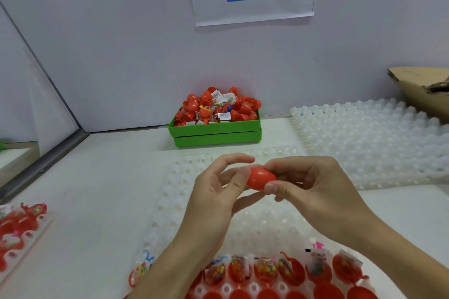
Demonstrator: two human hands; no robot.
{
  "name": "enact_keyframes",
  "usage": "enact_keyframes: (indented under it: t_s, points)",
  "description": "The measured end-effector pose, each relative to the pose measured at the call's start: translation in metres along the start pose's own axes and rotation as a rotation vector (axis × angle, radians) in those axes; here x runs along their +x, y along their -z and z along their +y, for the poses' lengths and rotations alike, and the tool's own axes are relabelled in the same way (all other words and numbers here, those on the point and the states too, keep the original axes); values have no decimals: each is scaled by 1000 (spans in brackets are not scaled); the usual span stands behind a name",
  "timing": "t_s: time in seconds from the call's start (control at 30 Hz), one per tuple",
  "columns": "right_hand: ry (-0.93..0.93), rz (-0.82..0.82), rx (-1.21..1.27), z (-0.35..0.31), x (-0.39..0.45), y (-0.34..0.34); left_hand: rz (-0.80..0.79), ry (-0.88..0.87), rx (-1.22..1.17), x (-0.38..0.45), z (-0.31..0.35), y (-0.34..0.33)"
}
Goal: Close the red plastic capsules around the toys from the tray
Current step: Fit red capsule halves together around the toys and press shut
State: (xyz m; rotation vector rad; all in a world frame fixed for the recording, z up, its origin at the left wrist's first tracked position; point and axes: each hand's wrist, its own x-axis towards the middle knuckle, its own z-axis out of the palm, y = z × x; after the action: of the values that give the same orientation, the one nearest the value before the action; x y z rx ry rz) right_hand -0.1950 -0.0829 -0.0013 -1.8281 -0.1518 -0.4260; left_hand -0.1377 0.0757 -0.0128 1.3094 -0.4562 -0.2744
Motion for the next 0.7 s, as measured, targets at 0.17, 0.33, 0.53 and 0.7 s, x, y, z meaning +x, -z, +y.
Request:
enact_keyframes:
  t_s: [0.17, 0.33, 0.53, 0.7]
  points:
    - [-39, 5, 0, 3, 1, 2, -31, -125, 276, -3, 3, 5]
    - [-34, 17, -58, 4, 0, -2, 50, -151, 439, -4, 4, 2]
    - [-20, 94, -65, 3, -4, -7, 68, -192, 427, -6, 3, 0]
    - [-101, 65, 42, 6, -2, -8, -32, -195, 574, -5, 4, 6]
